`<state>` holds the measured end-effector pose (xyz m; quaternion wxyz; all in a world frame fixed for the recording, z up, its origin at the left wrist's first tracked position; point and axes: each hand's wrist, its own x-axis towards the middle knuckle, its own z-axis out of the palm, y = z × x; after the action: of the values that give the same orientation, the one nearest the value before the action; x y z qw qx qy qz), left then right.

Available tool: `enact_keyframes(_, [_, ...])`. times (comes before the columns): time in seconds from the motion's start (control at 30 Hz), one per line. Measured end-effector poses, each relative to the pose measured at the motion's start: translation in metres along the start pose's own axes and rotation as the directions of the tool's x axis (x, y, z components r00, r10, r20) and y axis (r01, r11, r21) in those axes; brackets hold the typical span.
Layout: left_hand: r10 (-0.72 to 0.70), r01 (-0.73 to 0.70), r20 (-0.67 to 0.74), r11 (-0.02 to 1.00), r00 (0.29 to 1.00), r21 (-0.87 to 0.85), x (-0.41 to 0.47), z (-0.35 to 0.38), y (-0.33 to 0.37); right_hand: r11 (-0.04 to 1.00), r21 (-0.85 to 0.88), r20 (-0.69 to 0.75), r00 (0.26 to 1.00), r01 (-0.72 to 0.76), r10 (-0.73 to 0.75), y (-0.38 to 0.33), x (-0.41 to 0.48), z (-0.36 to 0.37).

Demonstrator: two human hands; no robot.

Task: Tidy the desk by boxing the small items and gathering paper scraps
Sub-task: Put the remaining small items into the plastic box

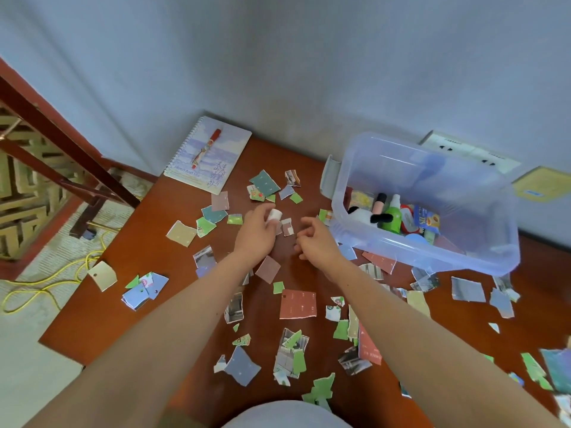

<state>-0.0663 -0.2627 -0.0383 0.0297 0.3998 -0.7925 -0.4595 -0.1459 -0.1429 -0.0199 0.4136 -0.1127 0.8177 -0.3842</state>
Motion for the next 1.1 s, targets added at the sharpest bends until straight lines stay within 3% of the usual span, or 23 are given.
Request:
enact_keyframes(0.13, [-0.068, 0.071, 0.028, 0.986, 0.997, -0.153, -0.033, 0.01, 0.013, 0.999, 0.045, -0.05, 0.999, 0.003, -0.001, 0.014, -0.035, -0.011])
enact_keyframes(0.5, [-0.04, 0.112, 0.276, 0.962, 0.96, -0.25, -0.119, 0.058, 0.062, 0.988, 0.153, -0.263, 0.965, 0.029, 0.013, 0.068, -0.124, -0.058])
enact_keyframes(0.7, [0.042, 0.048, 0.37, 0.972, 0.928, -0.23, -0.154, 0.095, 0.085, 0.97, 0.24, -0.377, 0.924, 0.037, 0.058, 0.107, -0.163, -0.091])
enact_keyframes(1.1, [-0.006, 0.097, 0.512, 0.984, 0.859, -0.152, -0.23, 0.215, 0.159, 0.923, 0.384, -0.537, 0.81, -0.014, 0.236, 0.212, -0.239, -0.185])
